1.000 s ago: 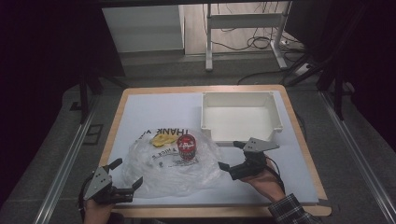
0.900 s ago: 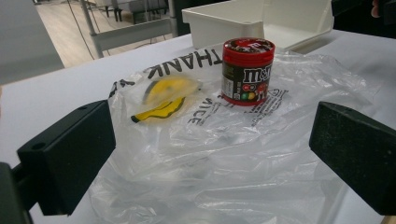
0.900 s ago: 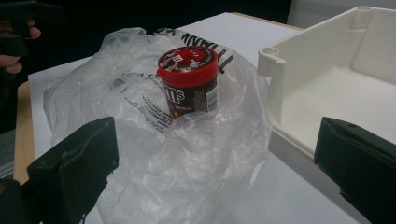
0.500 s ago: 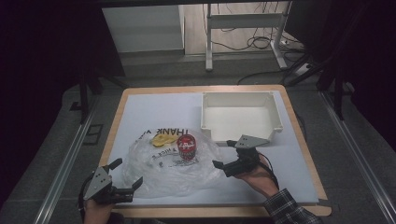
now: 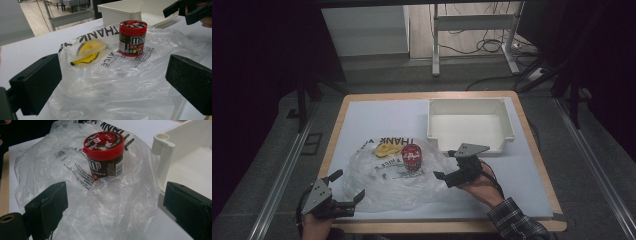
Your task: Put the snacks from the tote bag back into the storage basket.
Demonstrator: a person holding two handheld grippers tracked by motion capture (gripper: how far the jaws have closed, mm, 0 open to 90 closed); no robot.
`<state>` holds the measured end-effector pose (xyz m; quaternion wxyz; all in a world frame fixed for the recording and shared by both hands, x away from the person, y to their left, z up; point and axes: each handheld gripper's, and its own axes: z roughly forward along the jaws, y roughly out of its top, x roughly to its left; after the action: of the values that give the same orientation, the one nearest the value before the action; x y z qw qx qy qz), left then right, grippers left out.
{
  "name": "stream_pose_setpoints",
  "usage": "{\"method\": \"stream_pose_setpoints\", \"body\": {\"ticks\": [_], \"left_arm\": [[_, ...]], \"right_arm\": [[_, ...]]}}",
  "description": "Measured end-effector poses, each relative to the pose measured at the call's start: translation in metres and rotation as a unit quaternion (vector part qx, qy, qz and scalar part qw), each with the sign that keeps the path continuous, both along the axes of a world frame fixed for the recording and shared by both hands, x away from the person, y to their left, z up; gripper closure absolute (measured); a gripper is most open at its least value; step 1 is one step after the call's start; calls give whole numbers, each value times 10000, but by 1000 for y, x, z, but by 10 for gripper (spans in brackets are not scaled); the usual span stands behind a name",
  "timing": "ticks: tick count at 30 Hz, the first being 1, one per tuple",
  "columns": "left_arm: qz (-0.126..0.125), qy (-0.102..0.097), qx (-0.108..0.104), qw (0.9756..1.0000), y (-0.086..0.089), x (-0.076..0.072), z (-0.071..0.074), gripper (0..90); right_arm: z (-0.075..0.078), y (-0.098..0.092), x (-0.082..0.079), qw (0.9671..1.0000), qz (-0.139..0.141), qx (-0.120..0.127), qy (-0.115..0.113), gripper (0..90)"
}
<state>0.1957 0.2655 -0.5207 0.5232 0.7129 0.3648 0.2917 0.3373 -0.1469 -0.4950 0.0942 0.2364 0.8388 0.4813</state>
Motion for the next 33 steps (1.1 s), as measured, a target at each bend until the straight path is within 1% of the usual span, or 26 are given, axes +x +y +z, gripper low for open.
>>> {"method": "stream_pose_setpoints", "body": {"ticks": [8, 10, 13, 14, 19, 21, 27, 30, 33], "left_arm": [[6, -4, -2, 10000, 0, 0, 0, 3], [9, -1, -7, 10000, 0, 0, 0, 3], [11, -6, -12, 10000, 0, 0, 0, 3], [13, -5, -12, 10000, 0, 0, 0, 3], [15, -4, -10, 10000, 0, 0, 0, 3], [17, -3, -9, 10000, 0, 0, 0, 3], [20, -6, -15, 10000, 1, 0, 0, 3], [21, -4, -17, 10000, 1, 0, 0, 3], [23, -4, -18, 10000, 1, 0, 0, 3]], "right_arm": [[0, 8, 4, 9999, 20, -140, -6, 72], [-1, 12, 6, 9998, 24, -219, 21, 73], [-2, 14, 8, 9997, 31, -254, 52, 74], [-3, 16, 10, 9995, 12, -283, 100, 82], [-2, 21, 14, 9993, 15, -325, 190, 88], [-2, 24, 16, 9991, 23, -369, 191, 88], [-2, 33, 23, 9984, 38, -439, 347, 88], [-2, 35, 25, 9982, 75, -446, 389, 88], [-1, 39, 29, 9978, 85, -507, 430, 88]]}}
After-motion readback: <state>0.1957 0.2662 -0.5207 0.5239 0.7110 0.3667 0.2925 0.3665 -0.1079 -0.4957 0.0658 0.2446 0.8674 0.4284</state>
